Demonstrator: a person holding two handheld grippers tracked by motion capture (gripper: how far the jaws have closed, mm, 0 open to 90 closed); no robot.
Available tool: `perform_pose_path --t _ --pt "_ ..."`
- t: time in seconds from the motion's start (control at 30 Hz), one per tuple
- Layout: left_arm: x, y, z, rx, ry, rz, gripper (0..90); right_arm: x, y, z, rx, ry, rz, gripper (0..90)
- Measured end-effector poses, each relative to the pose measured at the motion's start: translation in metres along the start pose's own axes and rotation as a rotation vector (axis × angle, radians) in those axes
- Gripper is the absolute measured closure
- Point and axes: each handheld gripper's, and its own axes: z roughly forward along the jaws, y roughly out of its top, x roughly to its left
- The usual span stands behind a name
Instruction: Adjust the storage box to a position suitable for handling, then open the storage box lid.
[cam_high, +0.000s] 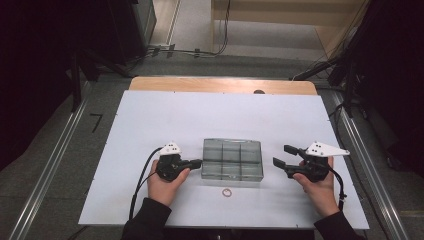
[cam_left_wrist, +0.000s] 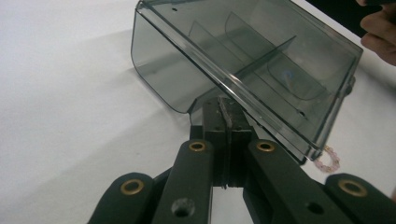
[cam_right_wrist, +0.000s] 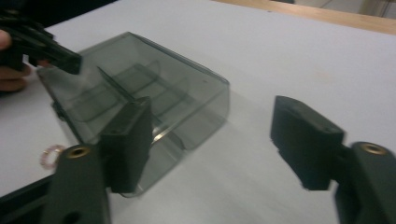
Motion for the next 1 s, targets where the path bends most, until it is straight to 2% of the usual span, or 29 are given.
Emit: perform_pose_path --t 0.03,0.07,0.1,0.13,0.17,0.2,0.23,0.27,0.3,0.4,0.77,1.0 --pt "-0.001 -0.001 0.000 0.003 0.002 0.007 90.0 -0.002 -0.005 -0.001 0.005 0.024 0.027 55.2" --pt "-0.002 -0.001 -0.001 0.010 0.002 0.015 90.0 -0.002 -0.005 -0.001 0.005 0.024 0.027 55.2" --pt "-0.004 -0.002 -0.002 0.012 0.003 0.018 90.0 -0.001 -0.009 0.003 0.056 0.029 0.021 67.1" --pt "-0.006 -0.002 -0.003 0.008 0.001 0.024 90.0 0.000 -0.010 0.006 0.088 0.037 0.007 70.9" --pt "-0.007 -0.002 -0.005 0.007 -0.003 0.029 90.0 0.000 -0.010 0.006 0.088 0.037 0.007 70.9" --pt "-0.008 -0.002 -0.006 0.009 -0.006 0.039 90.0 0.003 -0.014 0.009 0.125 0.046 -0.005 77.8" --pt "-0.010 -0.002 -0.007 0.005 -0.002 0.046 90.0 0.003 -0.014 0.009 0.125 0.046 -0.005 77.8" --pt "-0.010 -0.002 -0.008 0.005 -0.002 0.051 90.0 0.004 -0.016 0.011 0.127 0.051 -0.009 81.4" --pt "-0.011 -0.002 -0.008 0.004 -0.003 0.055 90.0 0.005 -0.019 0.012 0.132 0.075 0.000 87.6" --pt "-0.012 -0.003 -0.009 0.008 -0.004 0.058 90.0 0.006 -0.022 0.014 0.137 0.089 0.011 87.8" --pt "-0.010 -0.004 -0.010 0.006 -0.031 0.039 90.0 0.019 -0.021 0.023 0.189 0.143 -0.076 87.9" --pt "-0.011 -0.004 -0.012 -0.004 -0.046 0.036 90.0 0.024 -0.020 0.024 0.196 0.171 -0.094 87.9"
